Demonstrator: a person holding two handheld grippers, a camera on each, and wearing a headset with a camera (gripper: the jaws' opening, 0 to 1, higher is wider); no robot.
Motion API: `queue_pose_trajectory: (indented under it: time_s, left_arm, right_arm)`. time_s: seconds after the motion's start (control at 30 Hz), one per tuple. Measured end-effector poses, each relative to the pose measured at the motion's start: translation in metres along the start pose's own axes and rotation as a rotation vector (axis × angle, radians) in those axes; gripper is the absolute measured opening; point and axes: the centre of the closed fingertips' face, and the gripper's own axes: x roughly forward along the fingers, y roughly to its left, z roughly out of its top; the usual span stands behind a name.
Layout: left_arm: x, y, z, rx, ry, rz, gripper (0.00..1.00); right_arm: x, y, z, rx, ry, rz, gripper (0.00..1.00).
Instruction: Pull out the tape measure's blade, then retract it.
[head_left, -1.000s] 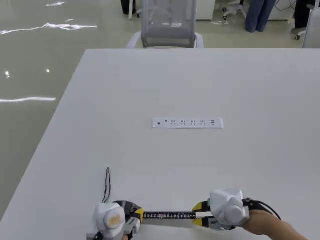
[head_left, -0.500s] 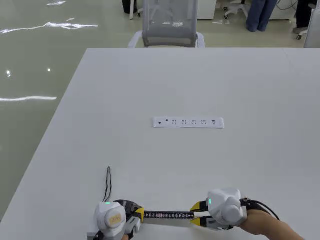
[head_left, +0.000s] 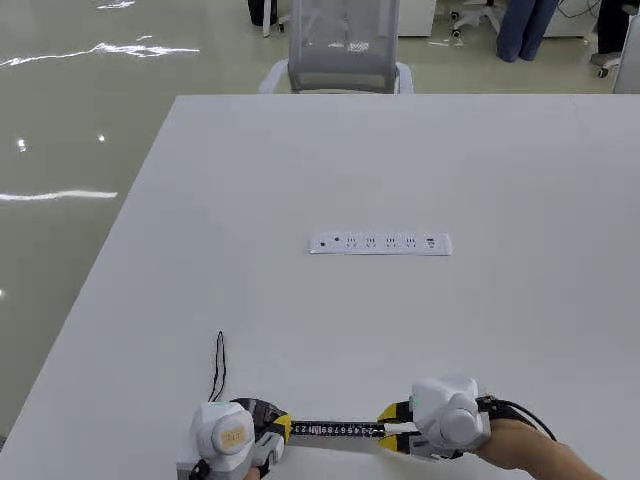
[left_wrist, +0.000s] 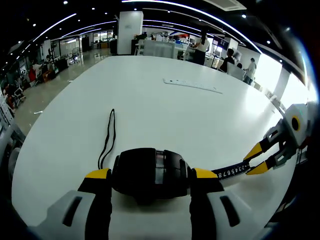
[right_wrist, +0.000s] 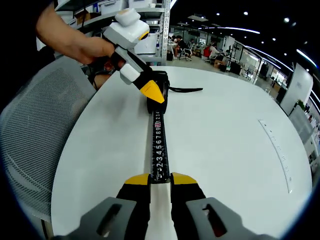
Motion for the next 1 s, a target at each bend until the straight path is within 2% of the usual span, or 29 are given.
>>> queue_pose_trajectory:
  time_s: [1.0]
  left_arm:
    - [0.001, 0.001, 0.000, -0.003, 0.001, -0.003, 0.60]
  right_arm:
    - [0.014, 0.001, 0.010, -0.003, -0.011, 0.012, 0.13]
